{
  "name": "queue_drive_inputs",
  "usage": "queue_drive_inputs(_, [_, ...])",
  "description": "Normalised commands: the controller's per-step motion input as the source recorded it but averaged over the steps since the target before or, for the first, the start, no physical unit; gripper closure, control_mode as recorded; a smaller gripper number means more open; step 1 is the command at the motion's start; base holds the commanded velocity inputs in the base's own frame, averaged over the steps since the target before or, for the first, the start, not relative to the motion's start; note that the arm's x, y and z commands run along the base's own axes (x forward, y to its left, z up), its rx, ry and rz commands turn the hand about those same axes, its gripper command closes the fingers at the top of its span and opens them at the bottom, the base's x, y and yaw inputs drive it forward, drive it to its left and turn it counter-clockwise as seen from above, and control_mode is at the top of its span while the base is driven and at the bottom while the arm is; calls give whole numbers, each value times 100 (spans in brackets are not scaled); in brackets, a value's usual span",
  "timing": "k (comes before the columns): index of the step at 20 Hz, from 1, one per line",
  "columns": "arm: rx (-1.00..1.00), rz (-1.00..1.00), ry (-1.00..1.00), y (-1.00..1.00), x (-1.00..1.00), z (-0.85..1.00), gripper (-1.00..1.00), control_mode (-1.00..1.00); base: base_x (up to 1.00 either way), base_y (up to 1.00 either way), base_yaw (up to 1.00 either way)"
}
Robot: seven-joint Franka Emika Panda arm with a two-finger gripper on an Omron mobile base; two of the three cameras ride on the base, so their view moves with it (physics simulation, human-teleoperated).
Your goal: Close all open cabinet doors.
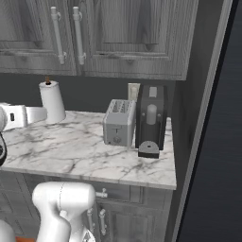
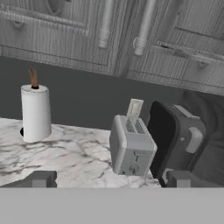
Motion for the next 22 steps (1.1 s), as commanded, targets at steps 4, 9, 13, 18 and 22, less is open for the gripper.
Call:
queue_drive_inputs(4, [27,1,6,-30,-63,0,-100,-100,0,0,0])
queue_drive_inputs(9, [9,0,17,-10,-9,-2,-100,-100,0,0,0])
queue_drive_inputs(13, [0,0,9,3,0,-7,-100,-100,0,0,0])
queue_drive_inputs(18, [0,0,1,2,0,0,-100,-100,0,0,0])
queue_drive_inputs(22, [-2,0,4,14,0,0,-100,-100,0,0,0])
